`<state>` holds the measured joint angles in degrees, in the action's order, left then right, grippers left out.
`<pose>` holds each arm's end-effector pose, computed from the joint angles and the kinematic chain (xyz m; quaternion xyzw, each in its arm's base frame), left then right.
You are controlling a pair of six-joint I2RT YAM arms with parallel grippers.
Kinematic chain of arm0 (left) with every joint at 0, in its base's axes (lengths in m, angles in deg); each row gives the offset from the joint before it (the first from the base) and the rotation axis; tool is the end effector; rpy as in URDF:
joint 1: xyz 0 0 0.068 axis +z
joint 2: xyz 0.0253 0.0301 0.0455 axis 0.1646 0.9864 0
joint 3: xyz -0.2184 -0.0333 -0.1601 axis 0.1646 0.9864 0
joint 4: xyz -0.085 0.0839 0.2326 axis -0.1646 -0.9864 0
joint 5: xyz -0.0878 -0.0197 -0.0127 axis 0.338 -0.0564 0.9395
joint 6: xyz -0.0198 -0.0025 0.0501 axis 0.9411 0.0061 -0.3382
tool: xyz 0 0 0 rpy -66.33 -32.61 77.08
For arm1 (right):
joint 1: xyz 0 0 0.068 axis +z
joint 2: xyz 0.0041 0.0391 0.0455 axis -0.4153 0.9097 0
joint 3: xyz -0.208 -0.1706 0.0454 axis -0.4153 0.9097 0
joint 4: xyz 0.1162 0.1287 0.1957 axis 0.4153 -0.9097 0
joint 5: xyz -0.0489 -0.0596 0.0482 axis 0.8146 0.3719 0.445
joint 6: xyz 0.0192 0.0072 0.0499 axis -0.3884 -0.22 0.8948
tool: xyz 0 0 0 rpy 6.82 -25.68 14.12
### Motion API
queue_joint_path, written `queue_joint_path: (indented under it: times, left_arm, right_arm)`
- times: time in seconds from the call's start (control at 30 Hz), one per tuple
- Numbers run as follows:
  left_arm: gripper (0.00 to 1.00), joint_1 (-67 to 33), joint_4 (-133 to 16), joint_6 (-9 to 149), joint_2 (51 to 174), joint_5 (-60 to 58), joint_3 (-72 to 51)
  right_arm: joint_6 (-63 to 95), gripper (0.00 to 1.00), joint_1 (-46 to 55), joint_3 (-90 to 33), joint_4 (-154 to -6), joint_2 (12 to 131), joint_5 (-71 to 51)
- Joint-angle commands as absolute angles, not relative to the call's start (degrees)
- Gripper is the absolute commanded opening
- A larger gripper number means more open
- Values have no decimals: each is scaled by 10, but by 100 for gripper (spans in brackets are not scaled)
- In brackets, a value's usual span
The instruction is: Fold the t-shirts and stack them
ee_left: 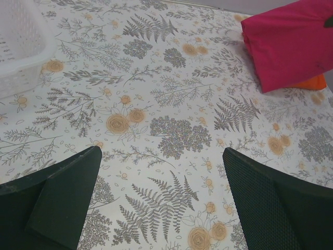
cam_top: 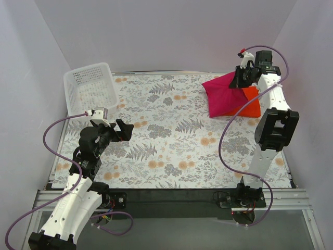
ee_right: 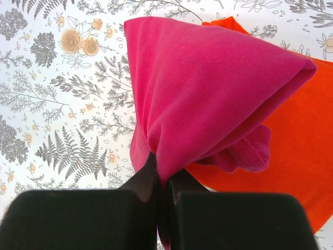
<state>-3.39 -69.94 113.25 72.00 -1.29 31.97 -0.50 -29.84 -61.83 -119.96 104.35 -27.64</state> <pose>0.1531 -0.0401 0.2760 -0.2414 0.7491 -0.3877 0.4799 0.4511 -0.0266 0.3145 -0.1184 0.9007 0.1539 0.3887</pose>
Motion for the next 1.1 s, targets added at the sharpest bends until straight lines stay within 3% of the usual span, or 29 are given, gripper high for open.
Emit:
queue_joint_path:
  times: [0.0,0.6,1.07]
  left_arm:
    - [96,-32,-694,1124,720,-9,319]
    - [96,-32,-693,1121,727,-6,319]
    - [96,-32,-694,1121,727,-5,319]
  right_arm:
    - [-7,1,-310,-648,-1200,1016,-290]
    - [3,1,-317,-645,-1200,995,-402]
    - [3,1,-332,-649,-1201,987,-381]
